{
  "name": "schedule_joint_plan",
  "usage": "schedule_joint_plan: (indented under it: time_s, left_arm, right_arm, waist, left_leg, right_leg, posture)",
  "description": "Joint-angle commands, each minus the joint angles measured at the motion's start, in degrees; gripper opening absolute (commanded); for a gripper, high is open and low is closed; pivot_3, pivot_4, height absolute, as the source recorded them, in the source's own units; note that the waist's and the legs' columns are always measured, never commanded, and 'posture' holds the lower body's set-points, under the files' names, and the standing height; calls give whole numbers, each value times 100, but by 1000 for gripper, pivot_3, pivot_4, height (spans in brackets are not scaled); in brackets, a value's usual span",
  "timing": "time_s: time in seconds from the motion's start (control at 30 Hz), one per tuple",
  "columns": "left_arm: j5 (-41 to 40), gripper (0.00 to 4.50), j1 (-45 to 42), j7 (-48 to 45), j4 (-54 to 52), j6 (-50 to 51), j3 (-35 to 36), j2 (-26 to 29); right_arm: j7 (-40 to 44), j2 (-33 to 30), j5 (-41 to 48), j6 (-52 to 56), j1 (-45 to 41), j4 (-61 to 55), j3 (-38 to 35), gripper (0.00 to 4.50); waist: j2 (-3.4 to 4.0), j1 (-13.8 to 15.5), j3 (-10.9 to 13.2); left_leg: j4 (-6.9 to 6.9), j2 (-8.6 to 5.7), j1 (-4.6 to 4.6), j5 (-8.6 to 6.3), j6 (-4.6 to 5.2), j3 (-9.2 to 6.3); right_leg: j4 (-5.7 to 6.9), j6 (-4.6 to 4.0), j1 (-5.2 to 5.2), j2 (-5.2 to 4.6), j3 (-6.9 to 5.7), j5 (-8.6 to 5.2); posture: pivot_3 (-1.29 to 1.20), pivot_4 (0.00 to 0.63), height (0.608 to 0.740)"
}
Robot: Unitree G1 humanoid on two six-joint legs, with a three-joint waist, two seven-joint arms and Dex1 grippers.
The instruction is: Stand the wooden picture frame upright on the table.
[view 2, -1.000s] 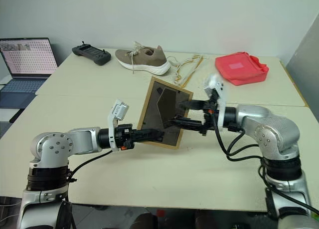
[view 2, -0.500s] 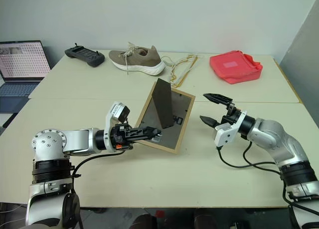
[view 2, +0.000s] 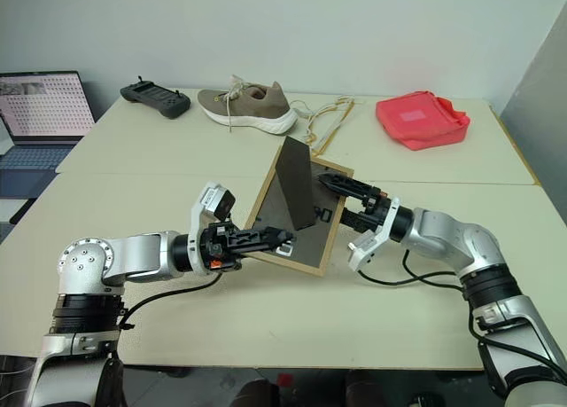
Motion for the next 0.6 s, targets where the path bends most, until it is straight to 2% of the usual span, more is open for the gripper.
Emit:
schedule_joint_plan:
  time_s: [0.03,0.13,0.23,0.3,0.33,0.4,0.43,0.5,0.6]
  left_arm:
    - [-227,1303,61,-60,-318,-232,-93,122]
    - [-227,1303,119,6,-423,-343,-225,194]
    - [-41,1303,117,60,-493,-580,-255,208]
    - [-74,1927,95,104,-444,-797,-165,191]
    - [-19,2009,61,106,-412,-878,-96,226]
    - [56,2557,-23,108,-274,-1045,40,301]
    - [86,2637,-65,110,-186,-1127,106,323]
    - [-3,3081,-203,242,107,-1426,365,359]
    - [213,3724,-117,155,-5,-1504,624,553]
  right_arm:
    - [-156,-110,221,-59,-142,-84,-131,2380]
    - [-119,-104,367,-48,-147,-121,-162,1666]
    - [-4,-94,572,-25,-160,-56,-151,1575]
    - [153,-119,794,-16,-155,30,-143,1573]
    - [237,-152,881,-16,-145,79,-142,1562]
    - [457,-204,1147,-11,-120,198,-129,1358]
    - [571,-222,1301,-9,-108,257,-120,1335]
    - [961,-262,1828,-2,1,453,-33,1325]
    - [1795,-193,2848,223,117,677,154,1317]
  waist:
    - [0,0,0]
    - [0,-2,0]
    - [0,-2,0]
    - [0,-3,0]
    - [0,-4,0]
    - [0,-4,0]
    - [0,-5,0]
    - [0,-5,0]
    - [-1,-14,0]
  left_leg:
    - [0,0,0,0,0,0]
    - [1,0,1,0,1,0]
    - [1,-1,2,0,1,0]
    - [1,-1,2,0,1,0]
    - [1,-1,2,0,1,0]
    - [2,0,2,0,1,2]
    - [2,0,2,0,2,1]
    - [2,-1,2,0,2,2]
    - [2,1,1,0,3,2]
  right_leg:
    - [0,0,0,0,0,0]
    - [1,0,0,1,0,0]
    - [3,0,0,2,0,0]
    - [4,0,0,2,0,0]
    - [4,0,0,2,0,0]
    - [4,0,0,1,0,0]
    - [4,0,0,2,0,0]
    - [4,0,0,2,1,0]
    - [2,-1,1,2,-1,0]
  posture:
    - [0,150,740]
    - [0,150,740]
    - [0,150,740]
    - [0,150,740]
    - [0,150,740]
    - [0,150,740]
    - [0,150,740]
    - [0,150,740]
    - [0,150,740]
